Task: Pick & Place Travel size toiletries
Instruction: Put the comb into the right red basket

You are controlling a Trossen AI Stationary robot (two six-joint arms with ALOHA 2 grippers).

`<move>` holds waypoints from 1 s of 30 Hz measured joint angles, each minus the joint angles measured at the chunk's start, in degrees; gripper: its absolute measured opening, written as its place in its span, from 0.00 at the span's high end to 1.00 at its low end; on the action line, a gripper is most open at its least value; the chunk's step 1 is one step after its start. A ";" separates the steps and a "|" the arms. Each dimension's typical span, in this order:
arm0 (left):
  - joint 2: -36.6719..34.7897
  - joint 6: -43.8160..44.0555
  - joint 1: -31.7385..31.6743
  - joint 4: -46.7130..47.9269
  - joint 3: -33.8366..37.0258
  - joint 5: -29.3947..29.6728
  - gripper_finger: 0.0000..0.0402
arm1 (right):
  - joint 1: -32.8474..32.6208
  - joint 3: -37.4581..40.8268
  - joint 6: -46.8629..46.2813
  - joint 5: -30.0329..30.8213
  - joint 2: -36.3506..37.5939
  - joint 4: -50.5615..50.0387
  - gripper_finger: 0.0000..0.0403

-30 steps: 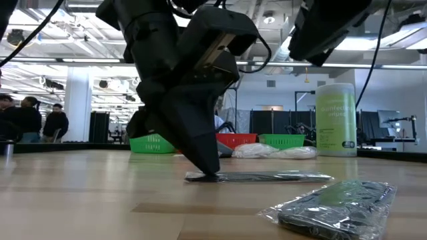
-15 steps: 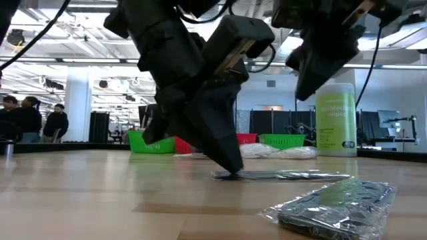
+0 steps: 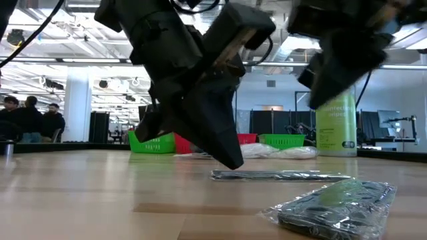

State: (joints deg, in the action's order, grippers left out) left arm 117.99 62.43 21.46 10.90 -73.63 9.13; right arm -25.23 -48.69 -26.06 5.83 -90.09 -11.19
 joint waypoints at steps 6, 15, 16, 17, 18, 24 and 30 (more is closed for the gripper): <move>0.00 -0.29 -0.38 -1.00 0.42 0.38 1.00 | -3.27 0.80 -1.06 2.18 -0.02 0.21 1.00; 0.00 -2.08 -0.79 -1.44 0.40 -0.63 1.00 | -4.37 0.80 -3.98 4.74 -0.02 -0.12 1.00; 0.00 -2.34 -1.01 -1.67 0.40 -0.91 1.00 | -4.37 0.80 -3.98 4.78 -0.02 -0.10 1.00; 0.00 -2.49 -1.22 -1.69 0.40 -1.04 1.00 | -4.37 0.80 -3.98 4.78 -0.02 -0.12 1.00; 0.00 -2.53 -1.45 -1.66 0.40 -1.08 1.00 | -4.37 0.80 -3.98 4.78 -0.02 -0.08 1.00; 0.00 -3.47 -3.22 -2.00 0.40 -1.73 1.00 | -4.29 0.80 -3.92 5.00 -0.02 0.14 1.00; 0.00 -5.18 -4.08 -1.99 0.40 -3.52 1.00 | -3.81 0.80 -3.86 5.00 -0.02 -0.01 1.00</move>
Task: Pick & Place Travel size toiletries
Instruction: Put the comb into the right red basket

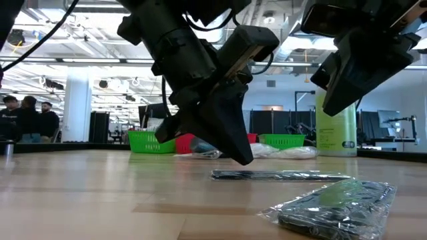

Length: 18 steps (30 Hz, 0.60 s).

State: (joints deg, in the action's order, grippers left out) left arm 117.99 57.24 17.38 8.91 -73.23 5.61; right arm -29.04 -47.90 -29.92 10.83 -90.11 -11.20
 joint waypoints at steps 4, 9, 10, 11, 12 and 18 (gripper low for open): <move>0.00 0.04 0.13 0.04 0.00 0.13 1.00 | 0.33 0.00 0.27 0.00 0.00 -0.09 1.00; -0.02 0.36 0.93 0.04 -0.02 0.62 1.00 | 0.32 0.00 0.27 0.00 0.00 -0.08 1.00; 0.01 0.47 1.15 0.05 -0.02 0.62 1.00 | 0.31 0.00 0.28 0.00 0.00 -0.09 1.00; 0.25 0.68 1.26 -0.02 -0.05 0.60 1.00 | 0.31 0.00 0.27 0.00 0.00 -0.09 1.00; 0.47 1.13 1.36 -0.02 -0.05 0.53 1.00 | 0.31 0.00 0.27 0.00 0.00 -0.06 1.00; 0.95 2.18 1.45 -1.57 1.39 -0.59 1.00 | 0.28 0.00 0.28 -0.02 0.00 0.13 1.00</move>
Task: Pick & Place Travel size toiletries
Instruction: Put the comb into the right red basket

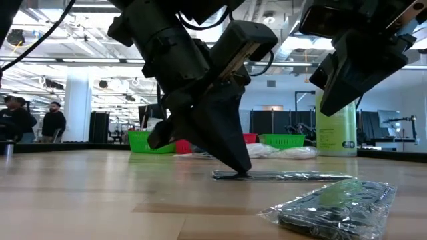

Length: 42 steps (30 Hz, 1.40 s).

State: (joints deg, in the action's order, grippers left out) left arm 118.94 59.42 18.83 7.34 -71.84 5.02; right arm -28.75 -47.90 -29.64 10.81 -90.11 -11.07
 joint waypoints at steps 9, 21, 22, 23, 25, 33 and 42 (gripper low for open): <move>-0.08 1.75 -0.68 -2.24 2.11 -0.93 1.00 | 0.00 0.00 3.08 0.00 -0.35 -0.07 0.99; -1.36 0.56 -0.13 -4.97 2.48 2.49 1.00 | 0.00 0.00 3.26 0.00 -0.35 -0.26 0.81; -1.38 0.54 -0.13 -5.08 2.48 2.55 1.00 | 0.00 0.00 3.25 0.00 -0.35 -0.24 0.80; -1.40 0.52 -0.13 -5.27 2.46 2.55 1.00 | 0.00 0.00 3.25 0.00 -0.35 -0.26 0.79; -1.47 0.51 -0.12 -5.41 2.45 2.55 1.00 | 0.00 0.00 3.25 0.00 -0.35 -0.25 0.77; -1.52 0.39 -0.02 -5.74 2.41 2.55 1.00 | -0.07 0.00 3.19 0.00 -0.35 -0.24 0.75; -1.34 1.32 -2.17 -3.00 2.23 2.12 1.00 | -0.07 0.00 3.25 -0.01 -0.35 -0.24 0.74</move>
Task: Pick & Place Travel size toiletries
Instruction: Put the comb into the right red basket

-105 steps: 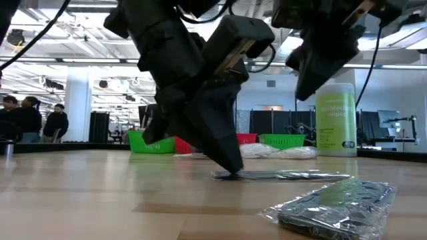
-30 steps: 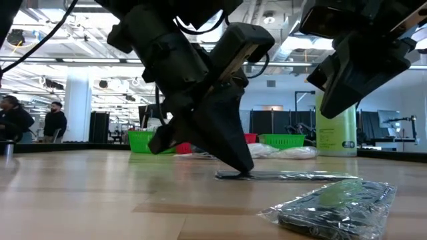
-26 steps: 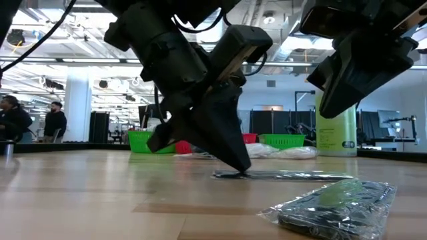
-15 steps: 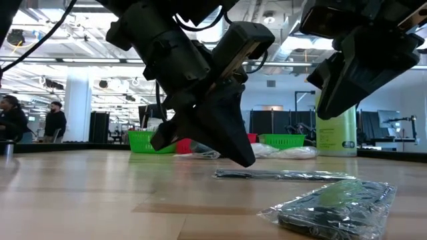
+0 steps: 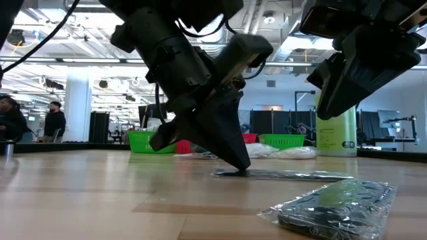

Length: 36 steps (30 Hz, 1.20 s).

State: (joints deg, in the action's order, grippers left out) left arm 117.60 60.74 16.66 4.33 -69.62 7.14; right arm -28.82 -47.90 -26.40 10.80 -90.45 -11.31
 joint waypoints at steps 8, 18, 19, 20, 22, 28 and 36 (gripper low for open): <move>-0.02 -0.20 -1.35 0.91 -0.05 -1.03 1.00 | 0.00 0.00 1.51 0.01 0.00 -0.22 0.74; -0.43 -0.13 -1.39 -0.18 0.14 -0.32 1.00 | 0.44 0.00 4.51 0.01 0.00 -0.20 0.74; -0.71 -0.31 -1.30 -0.27 0.19 0.04 1.00 | 0.44 0.00 4.51 0.01 0.00 -0.21 0.74; -1.08 -0.36 -1.24 -0.49 0.19 0.16 1.00 | 0.44 0.00 4.51 0.01 0.00 -0.20 0.74; -1.66 -0.73 -1.22 -1.09 0.16 0.39 1.00 | 0.47 0.00 4.49 0.10 0.00 -0.20 0.74; -2.39 -2.65 -1.23 -1.85 0.09 1.55 1.00 | 0.44 0.00 4.47 1.23 0.00 -0.22 0.74; -2.38 -5.01 -1.24 4.03 0.10 1.46 1.00 | 0.39 0.00 4.44 1.28 0.00 -0.22 0.74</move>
State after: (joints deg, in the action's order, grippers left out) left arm 115.22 55.73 15.42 8.36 -69.52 8.60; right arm -28.42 -47.90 -21.96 12.08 -90.45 -11.53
